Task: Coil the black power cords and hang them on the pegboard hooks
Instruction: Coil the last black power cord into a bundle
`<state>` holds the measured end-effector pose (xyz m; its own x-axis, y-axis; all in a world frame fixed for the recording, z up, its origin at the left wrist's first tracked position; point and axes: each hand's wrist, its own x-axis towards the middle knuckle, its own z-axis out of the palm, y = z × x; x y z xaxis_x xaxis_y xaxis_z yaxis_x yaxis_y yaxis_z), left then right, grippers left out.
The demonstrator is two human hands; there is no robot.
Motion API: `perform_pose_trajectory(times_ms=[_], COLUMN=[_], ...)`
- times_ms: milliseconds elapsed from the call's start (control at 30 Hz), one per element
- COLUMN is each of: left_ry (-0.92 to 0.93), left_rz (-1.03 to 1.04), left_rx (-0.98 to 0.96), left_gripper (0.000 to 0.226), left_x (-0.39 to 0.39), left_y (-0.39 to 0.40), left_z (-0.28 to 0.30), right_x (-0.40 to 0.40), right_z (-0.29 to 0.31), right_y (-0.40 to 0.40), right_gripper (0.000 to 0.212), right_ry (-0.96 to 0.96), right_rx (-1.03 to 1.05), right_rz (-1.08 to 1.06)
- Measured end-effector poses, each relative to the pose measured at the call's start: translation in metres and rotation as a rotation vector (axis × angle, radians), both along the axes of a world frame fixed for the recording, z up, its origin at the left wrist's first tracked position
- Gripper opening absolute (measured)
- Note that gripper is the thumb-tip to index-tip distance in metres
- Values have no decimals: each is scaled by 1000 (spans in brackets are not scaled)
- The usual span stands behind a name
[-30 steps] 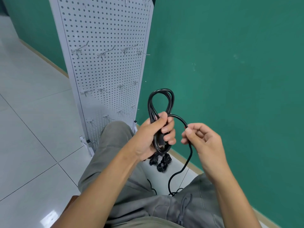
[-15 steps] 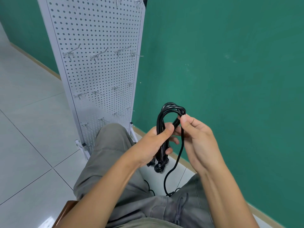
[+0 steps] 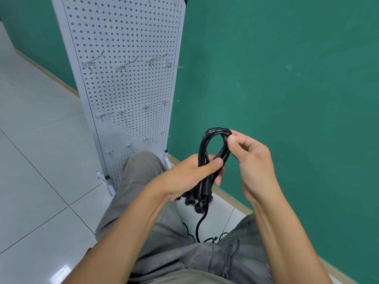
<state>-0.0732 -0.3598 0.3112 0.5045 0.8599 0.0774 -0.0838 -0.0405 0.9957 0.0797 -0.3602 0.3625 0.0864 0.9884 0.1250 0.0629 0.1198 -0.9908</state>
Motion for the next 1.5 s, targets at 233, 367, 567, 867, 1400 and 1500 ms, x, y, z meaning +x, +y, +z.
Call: perform_pose_trajectory(times_ms=[233,367,567,867,1400,1500], left_ry=[-203,-356,-644,-846,-93,12], left_rz=[35,166,377,859,853,766], left_rx=[-209,-274,-353,-299,37,111], left_gripper=[36,34,35,37,50,50], left_x=[-4,-5,-20,-38,-25,-16], left_y=[1,3,9,22,24,17], left_z=[-2,-1,7,1,-15,-10], right_x=[-16,-22,-23,-38,-21,-22], right_z=[-6,-20,-63,-80,-11,1], right_y=[5,7,-10,-27,-35,-28], right_gripper=[7,23,47,28,24,23], right_ry=[-25,99,-40,-243,-570,-582], right_rx=[91,35,-163,-173,47,108], right_rz=[-87,-82,213,319,457,372])
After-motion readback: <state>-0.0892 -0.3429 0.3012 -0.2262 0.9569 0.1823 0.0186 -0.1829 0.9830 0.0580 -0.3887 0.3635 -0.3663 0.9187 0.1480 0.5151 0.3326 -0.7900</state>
